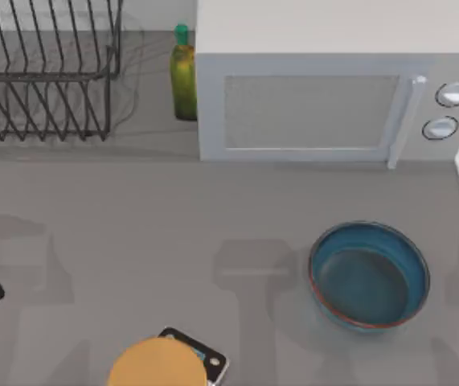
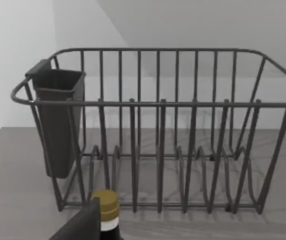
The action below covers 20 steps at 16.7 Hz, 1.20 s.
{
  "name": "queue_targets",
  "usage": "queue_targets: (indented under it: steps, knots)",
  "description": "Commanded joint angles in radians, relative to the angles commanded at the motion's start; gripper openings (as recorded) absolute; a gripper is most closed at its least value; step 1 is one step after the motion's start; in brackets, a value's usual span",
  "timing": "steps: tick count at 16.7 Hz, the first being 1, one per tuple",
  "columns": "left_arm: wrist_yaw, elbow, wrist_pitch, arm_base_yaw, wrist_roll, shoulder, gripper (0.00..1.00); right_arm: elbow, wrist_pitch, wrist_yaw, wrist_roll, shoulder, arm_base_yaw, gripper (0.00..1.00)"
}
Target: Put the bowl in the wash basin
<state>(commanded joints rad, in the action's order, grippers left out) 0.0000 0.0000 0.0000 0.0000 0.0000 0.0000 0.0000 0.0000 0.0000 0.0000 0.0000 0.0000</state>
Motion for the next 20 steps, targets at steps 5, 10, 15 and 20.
queue_targets:
  steps: [5, 10, 15, 20]
  knots:
    - [0.0, 0.0, 0.0, 0.0, 0.0, 0.0, 1.0, 0.063, -0.058, 0.0, 0.019, 0.064, 0.018, 1.0]
    - [0.0, 0.0, 0.0, 0.0, 0.0, 0.0, 1.0, 0.335, -0.298, -0.003, 0.099, 0.384, 0.099, 1.0]
    - [0.0, 0.0, 0.0, 0.0, 0.0, 0.0, 1.0, 0.682, -0.629, -0.003, 0.202, 0.889, 0.202, 1.0]
    - [0.0, 0.0, 0.0, 0.0, 0.0, 0.0, 1.0, 1.005, -0.94, 0.002, 0.301, 1.318, 0.296, 1.0]
